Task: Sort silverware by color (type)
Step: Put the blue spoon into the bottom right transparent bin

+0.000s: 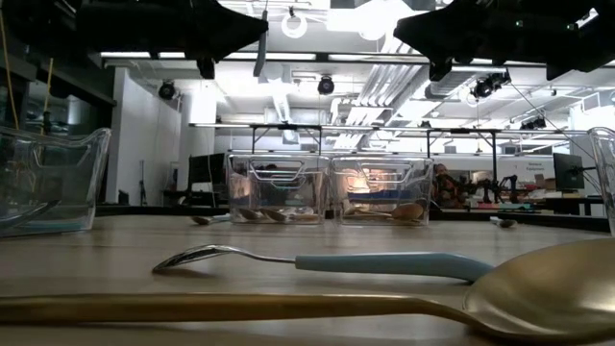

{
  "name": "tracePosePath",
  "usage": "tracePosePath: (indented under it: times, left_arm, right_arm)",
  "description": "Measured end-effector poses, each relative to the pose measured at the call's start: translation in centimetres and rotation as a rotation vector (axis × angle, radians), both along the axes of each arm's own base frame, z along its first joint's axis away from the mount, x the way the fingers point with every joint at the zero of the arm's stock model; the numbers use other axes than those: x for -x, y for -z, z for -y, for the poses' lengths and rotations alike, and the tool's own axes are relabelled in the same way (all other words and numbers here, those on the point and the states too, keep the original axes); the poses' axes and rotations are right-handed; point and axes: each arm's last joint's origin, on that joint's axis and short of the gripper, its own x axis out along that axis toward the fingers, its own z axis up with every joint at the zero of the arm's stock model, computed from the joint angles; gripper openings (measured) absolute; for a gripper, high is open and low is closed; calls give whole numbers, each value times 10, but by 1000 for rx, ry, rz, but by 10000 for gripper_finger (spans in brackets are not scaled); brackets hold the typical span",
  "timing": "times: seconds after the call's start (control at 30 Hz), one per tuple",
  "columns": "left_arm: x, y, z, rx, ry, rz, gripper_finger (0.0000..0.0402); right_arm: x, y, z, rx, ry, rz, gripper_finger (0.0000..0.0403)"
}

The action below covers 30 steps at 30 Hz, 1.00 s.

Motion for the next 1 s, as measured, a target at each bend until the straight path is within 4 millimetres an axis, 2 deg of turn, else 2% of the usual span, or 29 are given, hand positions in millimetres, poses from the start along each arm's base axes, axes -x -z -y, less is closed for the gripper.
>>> tracePosePath:
  times: [0.4, 0.6, 0.73, 1.0]
  left_arm:
    - [0, -1, 0, -20, 7, 0, 12]
    - [-3, 3, 1, -6, 20, -2, 12]
    - [-15, 6, 2, -9, 43, -8, 12]
    - [-59, 21, 5, -26, 42, -82, 12]
  right_arm:
    - [0, 2, 0, -46, -4, -23, 53]
    - [-10, 12, 2, -92, 39, -45, 57]
    - [-24, 14, 4, -107, 74, -24, 87]
    - [-65, 17, 6, -99, 72, -81, 183]
